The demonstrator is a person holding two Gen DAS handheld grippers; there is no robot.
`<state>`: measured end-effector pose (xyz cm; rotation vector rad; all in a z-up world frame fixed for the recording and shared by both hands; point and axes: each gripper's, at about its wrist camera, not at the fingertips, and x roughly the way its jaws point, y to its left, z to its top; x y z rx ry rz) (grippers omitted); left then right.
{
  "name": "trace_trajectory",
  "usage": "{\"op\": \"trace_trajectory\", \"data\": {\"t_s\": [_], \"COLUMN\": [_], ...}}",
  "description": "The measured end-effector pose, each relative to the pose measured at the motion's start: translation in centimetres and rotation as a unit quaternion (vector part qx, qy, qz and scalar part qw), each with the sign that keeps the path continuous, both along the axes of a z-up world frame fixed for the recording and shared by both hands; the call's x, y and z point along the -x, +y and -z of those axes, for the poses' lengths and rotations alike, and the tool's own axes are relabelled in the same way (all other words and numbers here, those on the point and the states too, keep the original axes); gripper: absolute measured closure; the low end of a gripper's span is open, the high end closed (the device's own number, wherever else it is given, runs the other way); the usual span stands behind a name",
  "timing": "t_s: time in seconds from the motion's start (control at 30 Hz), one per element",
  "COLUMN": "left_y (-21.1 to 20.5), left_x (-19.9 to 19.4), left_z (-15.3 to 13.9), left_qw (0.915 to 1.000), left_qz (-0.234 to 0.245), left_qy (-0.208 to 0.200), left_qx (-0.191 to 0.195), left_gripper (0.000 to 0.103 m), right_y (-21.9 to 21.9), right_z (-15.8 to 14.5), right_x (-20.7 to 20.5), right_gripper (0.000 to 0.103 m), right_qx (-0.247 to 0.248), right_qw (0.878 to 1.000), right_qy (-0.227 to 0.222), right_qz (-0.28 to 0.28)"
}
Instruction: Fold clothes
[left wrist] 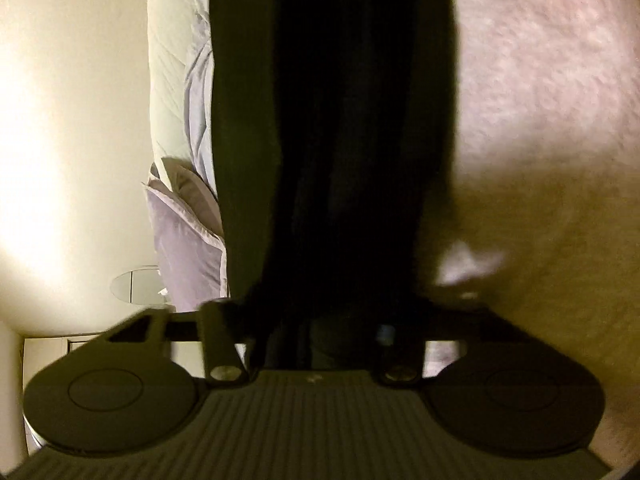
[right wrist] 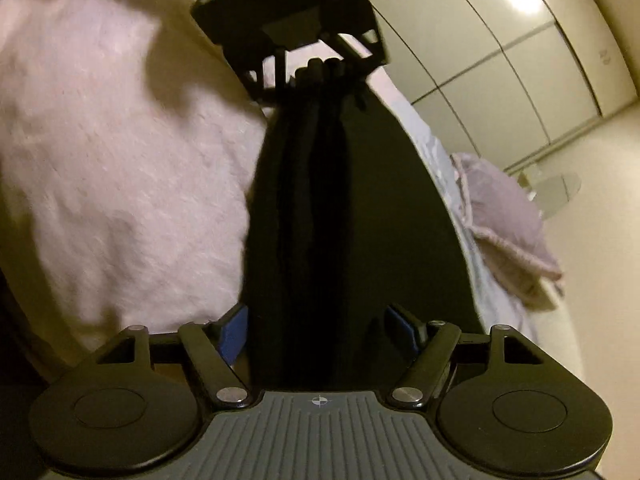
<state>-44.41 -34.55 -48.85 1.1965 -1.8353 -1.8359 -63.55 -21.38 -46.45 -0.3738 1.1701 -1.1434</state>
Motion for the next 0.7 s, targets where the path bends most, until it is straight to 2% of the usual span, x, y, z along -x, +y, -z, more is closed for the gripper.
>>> {"op": "trace_trajectory", "data": {"t_s": [0.07, 0.1, 0.13, 0.2, 0.37, 0.47, 0.57, 0.63, 0.7], "left_y": [0.5, 0.7, 0.9, 1.6, 5.5, 9.0, 12.5, 14.4, 15.6], "left_x": [-0.1, -0.1, -0.1, -0.6, -5.1, -8.5, -11.2, -11.9, -11.9], "left_z": [-0.4, -0.7, -1.3, -2.9, -6.0, -6.2, -5.1, -3.7, -2.7], "left_qw": [0.9999, 0.9997, 0.9992, 0.9973, 0.9892, 0.9817, 0.9734, 0.9695, 0.9672], "left_qz": [-0.011, -0.019, -0.028, -0.051, -0.117, -0.162, -0.2, -0.21, -0.215], "left_qy": [0.009, 0.016, 0.026, 0.05, 0.086, 0.093, 0.09, 0.087, 0.096], "left_qx": [-0.002, -0.006, -0.011, -0.018, -0.025, -0.04, -0.067, -0.091, -0.096], "left_gripper": [0.075, 0.076, 0.077, 0.077, 0.077, 0.077, 0.076, 0.074, 0.074], "right_y": [-0.3, -0.5, -0.8, -1.0, -1.9, -1.5, -0.6, 0.1, 0.9], "right_z": [0.3, 0.4, 0.6, 0.6, -3.8, -5.1, -3.3, -1.4, 0.2], "right_x": [0.6, 1.1, 1.7, 2.5, 3.9, 2.8, 1.6, 1.5, 2.4], "right_gripper": [0.035, 0.048, 0.073, 0.083, 0.086, 0.086, 0.086, 0.086, 0.086], "right_qx": [0.01, 0.004, -0.001, 0.002, 0.069, 0.087, 0.061, 0.028, 0.005], "right_qw": [0.999, 0.999, 0.999, 0.998, 0.995, 0.989, 0.985, 0.986, 0.989], "right_qy": [0.032, 0.037, 0.042, 0.052, 0.032, 0.024, 0.022, 0.02, 0.015], "right_qz": [-0.003, -0.011, -0.019, -0.037, -0.063, -0.114, -0.16, -0.162, -0.147]}}
